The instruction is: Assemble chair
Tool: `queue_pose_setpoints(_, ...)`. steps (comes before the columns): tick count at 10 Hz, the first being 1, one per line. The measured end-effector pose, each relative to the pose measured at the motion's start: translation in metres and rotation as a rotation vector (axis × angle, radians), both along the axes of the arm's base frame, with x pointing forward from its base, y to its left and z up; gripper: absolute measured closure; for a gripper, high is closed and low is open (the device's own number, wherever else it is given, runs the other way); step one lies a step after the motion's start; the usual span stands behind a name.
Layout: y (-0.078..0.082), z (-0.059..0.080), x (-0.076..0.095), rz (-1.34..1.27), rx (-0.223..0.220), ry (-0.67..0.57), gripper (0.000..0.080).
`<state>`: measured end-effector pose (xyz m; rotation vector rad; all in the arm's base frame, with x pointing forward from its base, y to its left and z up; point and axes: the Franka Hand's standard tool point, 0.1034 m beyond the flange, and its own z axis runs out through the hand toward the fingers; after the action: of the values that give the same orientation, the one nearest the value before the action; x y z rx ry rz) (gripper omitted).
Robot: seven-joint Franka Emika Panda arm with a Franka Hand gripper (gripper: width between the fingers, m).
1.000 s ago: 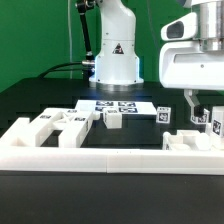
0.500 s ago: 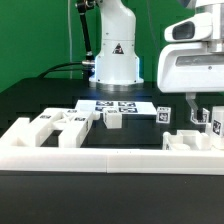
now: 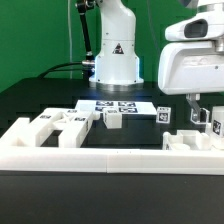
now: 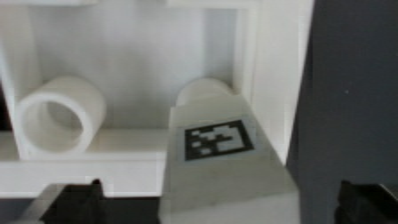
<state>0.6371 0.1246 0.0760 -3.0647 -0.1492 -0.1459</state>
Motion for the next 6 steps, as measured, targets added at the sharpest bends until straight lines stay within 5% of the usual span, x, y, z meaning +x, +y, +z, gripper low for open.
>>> queue_pose_setpoints(2,-0.0001,-0.0003,-0.0001,-0.001,0.0,0.001,0.0173)
queue_pose_setpoints(4,-0.0001,-0.0004,-0.0001,-0.021,0.003,0.002,0.0513)
queue_pose_setpoints(6,-0.0002,-0.0005,-0.0002,-0.036,0.004,0.003,0.0511)
